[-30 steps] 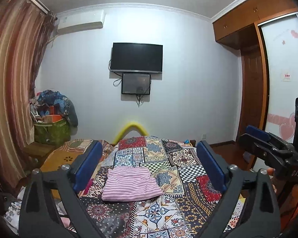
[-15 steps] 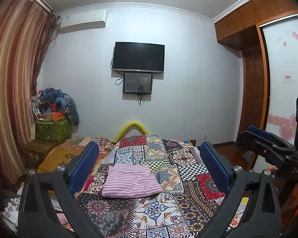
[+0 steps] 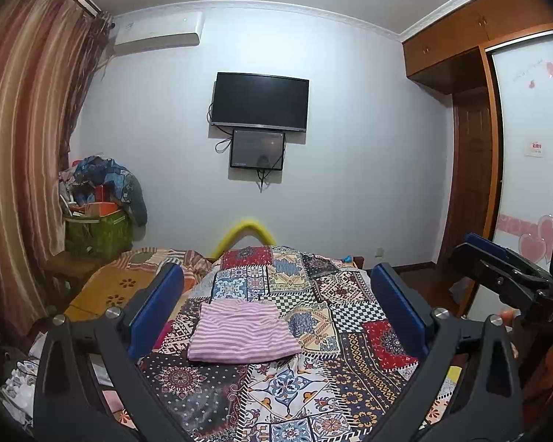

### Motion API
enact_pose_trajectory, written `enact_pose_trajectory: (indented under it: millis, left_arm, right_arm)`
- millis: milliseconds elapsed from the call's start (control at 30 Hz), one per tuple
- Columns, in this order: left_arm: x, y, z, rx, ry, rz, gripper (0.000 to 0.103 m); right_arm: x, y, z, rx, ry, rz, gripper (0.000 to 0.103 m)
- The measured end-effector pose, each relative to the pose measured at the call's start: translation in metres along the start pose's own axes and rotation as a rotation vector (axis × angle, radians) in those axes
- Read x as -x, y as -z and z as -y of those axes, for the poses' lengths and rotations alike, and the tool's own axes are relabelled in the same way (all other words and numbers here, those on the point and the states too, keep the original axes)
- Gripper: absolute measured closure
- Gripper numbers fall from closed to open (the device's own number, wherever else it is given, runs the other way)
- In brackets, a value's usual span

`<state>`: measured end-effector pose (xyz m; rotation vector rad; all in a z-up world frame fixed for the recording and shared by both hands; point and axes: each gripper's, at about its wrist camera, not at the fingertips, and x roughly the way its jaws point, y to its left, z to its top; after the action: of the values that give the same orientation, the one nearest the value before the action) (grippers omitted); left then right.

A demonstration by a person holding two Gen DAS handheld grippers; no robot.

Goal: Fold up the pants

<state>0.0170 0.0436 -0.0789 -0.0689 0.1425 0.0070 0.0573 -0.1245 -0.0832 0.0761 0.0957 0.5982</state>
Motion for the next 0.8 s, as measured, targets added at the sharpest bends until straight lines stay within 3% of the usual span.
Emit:
enact_pose_trajectory:
  millis: [800]
  left_arm:
    - [0.0045, 0.0022, -0.0002, -0.013, 0.025, -0.006, 0.0]
  right_arm:
    - [0.0061, -0.0051, -0.0025, 0.003, 0.019, -0.001, 0.0]
